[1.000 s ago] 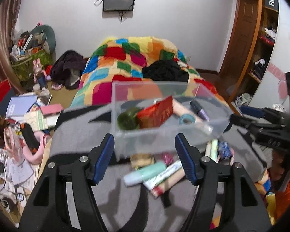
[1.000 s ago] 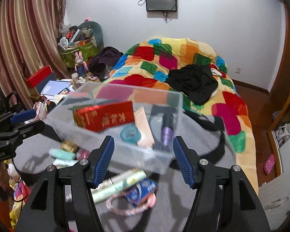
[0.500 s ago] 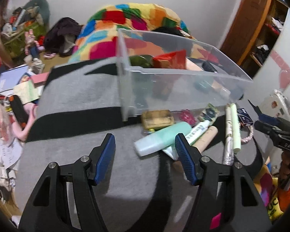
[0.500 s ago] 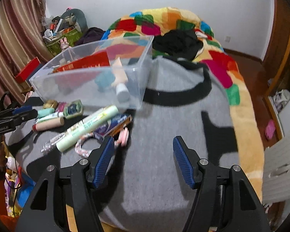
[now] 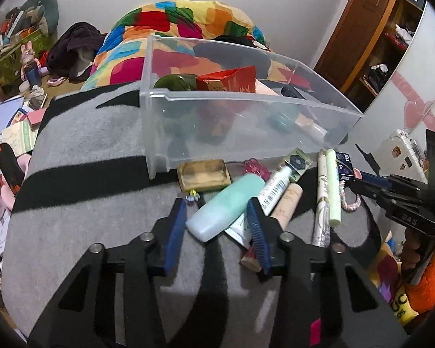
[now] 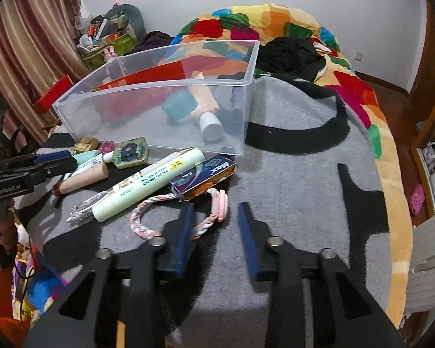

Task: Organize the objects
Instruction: 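Grasp the mint-green bottle with the left tool while the right tool grasps the braided bracelet, then lower the mint bottle and bracelet into the clear box with both tools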

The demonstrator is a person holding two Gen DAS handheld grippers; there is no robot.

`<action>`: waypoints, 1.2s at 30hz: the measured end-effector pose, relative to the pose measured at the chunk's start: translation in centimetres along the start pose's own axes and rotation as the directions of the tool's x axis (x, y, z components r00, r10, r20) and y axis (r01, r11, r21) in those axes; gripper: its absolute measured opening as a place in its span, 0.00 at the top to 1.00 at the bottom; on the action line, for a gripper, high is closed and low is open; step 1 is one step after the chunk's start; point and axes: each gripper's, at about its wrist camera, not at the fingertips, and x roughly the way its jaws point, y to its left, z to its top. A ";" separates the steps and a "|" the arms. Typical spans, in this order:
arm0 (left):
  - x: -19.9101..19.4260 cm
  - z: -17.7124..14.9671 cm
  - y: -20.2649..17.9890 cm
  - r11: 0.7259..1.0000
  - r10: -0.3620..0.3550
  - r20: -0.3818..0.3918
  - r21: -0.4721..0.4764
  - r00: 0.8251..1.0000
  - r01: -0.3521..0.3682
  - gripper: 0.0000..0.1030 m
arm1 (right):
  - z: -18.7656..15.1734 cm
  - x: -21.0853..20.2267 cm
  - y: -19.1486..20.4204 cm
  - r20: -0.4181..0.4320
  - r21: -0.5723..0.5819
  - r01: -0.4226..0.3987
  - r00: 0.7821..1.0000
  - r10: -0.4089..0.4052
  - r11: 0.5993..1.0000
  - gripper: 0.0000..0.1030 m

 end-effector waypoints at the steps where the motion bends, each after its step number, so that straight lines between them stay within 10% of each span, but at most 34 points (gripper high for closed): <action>1: -0.2 -0.2 0.0 1.000 -0.001 -0.002 -0.002 1.000 0.001 0.66 | -0.1 -0.1 0.0 0.003 -0.002 0.006 1.000 -0.006 1.000 0.85; 23: -1.5 -2.3 -1.7 0.992 0.094 -0.020 0.082 0.995 -0.093 0.77 | -0.5 -4.8 -2.6 0.101 0.074 0.060 0.993 -0.067 0.995 0.90; 36: -3.5 -2.0 -3.1 0.989 0.109 0.096 0.092 0.989 -0.118 0.76 | 3.7 -7.6 0.0 0.233 0.014 0.024 0.972 -0.027 1.000 0.90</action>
